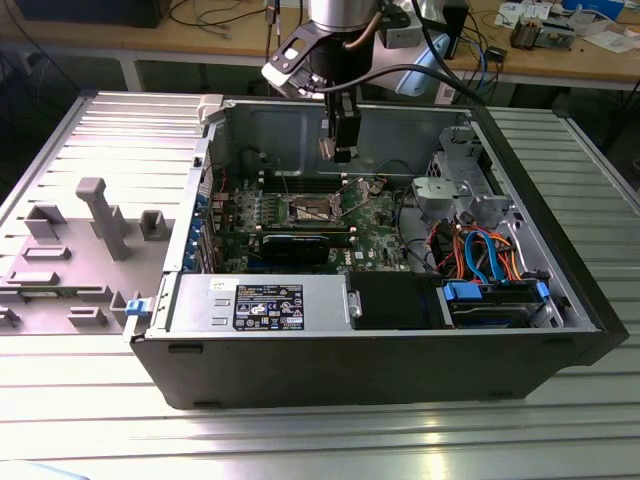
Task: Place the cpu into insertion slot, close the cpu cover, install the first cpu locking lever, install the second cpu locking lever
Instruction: 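Place the cpu into insertion slot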
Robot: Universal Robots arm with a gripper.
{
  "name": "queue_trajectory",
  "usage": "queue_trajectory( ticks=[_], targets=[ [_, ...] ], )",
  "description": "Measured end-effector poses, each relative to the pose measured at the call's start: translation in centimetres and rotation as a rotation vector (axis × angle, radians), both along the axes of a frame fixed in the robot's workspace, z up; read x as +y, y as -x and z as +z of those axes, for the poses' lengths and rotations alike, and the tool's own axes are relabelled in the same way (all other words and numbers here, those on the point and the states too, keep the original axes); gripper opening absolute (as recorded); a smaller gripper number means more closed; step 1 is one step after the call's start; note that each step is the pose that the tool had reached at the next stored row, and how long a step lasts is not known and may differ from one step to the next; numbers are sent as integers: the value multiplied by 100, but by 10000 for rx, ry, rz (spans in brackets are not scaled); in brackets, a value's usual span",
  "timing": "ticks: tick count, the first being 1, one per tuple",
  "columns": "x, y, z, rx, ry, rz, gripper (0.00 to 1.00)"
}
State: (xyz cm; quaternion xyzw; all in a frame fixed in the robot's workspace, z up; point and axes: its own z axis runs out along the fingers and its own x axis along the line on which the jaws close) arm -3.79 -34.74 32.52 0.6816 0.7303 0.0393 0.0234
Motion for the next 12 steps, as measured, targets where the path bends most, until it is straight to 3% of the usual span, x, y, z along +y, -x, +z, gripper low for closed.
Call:
queue_trajectory(
  ticks=[12],
  targets=[
    [0, 8, -46, 0, 3, -22, 55]
  ],
)
